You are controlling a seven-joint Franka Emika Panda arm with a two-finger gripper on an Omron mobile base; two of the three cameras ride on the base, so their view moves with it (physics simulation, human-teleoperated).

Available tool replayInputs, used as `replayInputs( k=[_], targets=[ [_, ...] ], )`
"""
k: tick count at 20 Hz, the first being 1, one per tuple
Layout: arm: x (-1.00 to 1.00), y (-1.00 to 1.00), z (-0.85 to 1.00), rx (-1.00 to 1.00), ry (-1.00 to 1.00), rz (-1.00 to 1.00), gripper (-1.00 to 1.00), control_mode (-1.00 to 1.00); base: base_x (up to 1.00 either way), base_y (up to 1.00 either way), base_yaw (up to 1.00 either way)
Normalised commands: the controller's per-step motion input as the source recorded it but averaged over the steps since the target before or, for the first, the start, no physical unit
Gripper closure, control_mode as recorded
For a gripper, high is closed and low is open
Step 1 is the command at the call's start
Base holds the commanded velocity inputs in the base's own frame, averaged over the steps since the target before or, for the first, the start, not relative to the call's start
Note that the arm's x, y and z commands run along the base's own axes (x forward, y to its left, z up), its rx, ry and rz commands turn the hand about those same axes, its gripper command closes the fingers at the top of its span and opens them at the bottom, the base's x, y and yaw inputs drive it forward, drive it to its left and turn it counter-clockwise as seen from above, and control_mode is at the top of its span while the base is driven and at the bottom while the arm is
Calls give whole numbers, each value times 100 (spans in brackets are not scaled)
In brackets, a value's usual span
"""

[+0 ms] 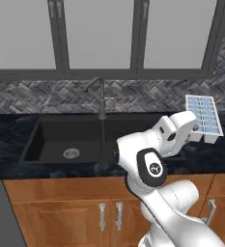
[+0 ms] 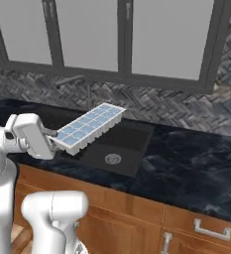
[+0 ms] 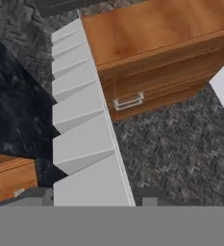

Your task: The ice cube tray has been filled with water. Take the tray and place it in the freezer to make ice. Close the freezer door after placing the tray.

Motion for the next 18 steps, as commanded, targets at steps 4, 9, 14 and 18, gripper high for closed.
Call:
replayInputs(
  k=[4,9,14,18],
  targets=[
    [0,0,0,0,0,0,100,100,-14,71,52],
    [0,0,0,0,0,0,100,100,-64,30,58],
    [0,0,0,0,0,0,100,100,-84,33,57],
    [0,0,0,0,0,0,100,100,-65,31,59]
  ],
)
